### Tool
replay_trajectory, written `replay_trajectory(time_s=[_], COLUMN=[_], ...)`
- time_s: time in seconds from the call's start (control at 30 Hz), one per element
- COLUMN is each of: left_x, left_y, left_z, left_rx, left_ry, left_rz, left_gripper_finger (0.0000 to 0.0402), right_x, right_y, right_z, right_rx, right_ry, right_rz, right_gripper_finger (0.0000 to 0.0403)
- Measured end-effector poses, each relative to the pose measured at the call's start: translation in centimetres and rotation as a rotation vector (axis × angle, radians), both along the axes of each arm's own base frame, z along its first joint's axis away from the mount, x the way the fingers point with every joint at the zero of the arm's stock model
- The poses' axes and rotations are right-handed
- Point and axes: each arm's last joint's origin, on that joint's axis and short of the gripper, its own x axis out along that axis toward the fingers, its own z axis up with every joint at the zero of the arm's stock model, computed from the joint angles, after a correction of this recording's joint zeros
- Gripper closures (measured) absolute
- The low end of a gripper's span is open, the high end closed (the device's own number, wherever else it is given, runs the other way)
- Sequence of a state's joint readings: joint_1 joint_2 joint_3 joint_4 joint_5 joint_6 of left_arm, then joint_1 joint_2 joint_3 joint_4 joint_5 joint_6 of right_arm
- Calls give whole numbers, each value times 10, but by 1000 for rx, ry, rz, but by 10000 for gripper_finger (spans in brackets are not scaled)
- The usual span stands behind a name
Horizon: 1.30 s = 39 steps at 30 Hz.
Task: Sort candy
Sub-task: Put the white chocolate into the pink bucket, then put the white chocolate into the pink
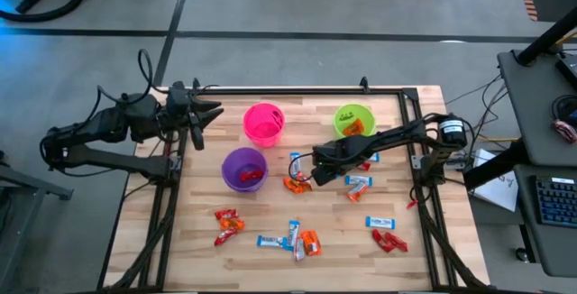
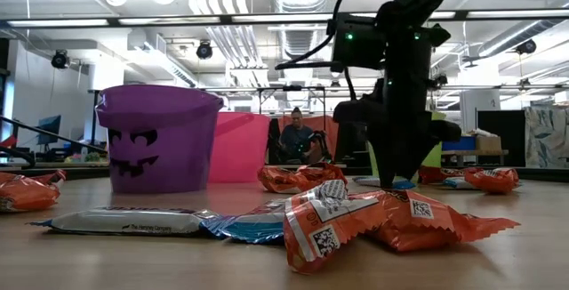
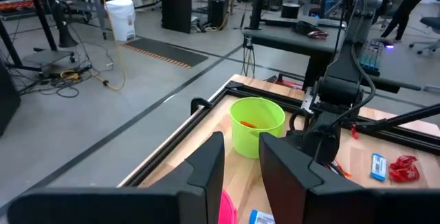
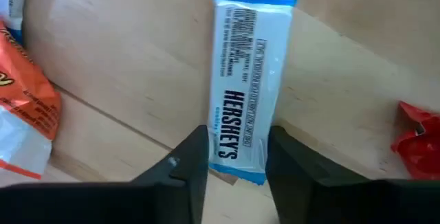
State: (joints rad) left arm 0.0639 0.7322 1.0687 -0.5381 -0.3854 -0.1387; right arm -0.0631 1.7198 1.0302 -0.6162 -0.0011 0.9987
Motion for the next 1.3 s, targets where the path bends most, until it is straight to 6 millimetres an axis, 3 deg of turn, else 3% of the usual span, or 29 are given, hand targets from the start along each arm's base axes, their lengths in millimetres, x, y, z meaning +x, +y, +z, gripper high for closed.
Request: replay_trajectory(time_s=[0.13,0.37,0.63,0.93,1.07,1.3], left_x=[0,0,0,-1,0,2], left_y=[0,1,1,1,1,1], left_z=[0,0,0,-1,-1,-2], left_rx=[0,0,-1,-2,-5,-5], left_ry=[1,1,4,7,8,16], left_rz=[1,5,8,8,9,10], left_gripper_finger=[325,325,325,325,325,325], right_x=[7,18,38,55,54,57], right_y=[0,-1,-5,-28,-36,-40], right_z=[7,27,80,137,135,102], right_rx=[-1,-16,-72,-178,-173,26], right_ry=[-34,-83,-245,-417,-399,-272], right_rz=[15,46,159,248,254,213], right_gripper_finger=[324,338,354,371,368,313])
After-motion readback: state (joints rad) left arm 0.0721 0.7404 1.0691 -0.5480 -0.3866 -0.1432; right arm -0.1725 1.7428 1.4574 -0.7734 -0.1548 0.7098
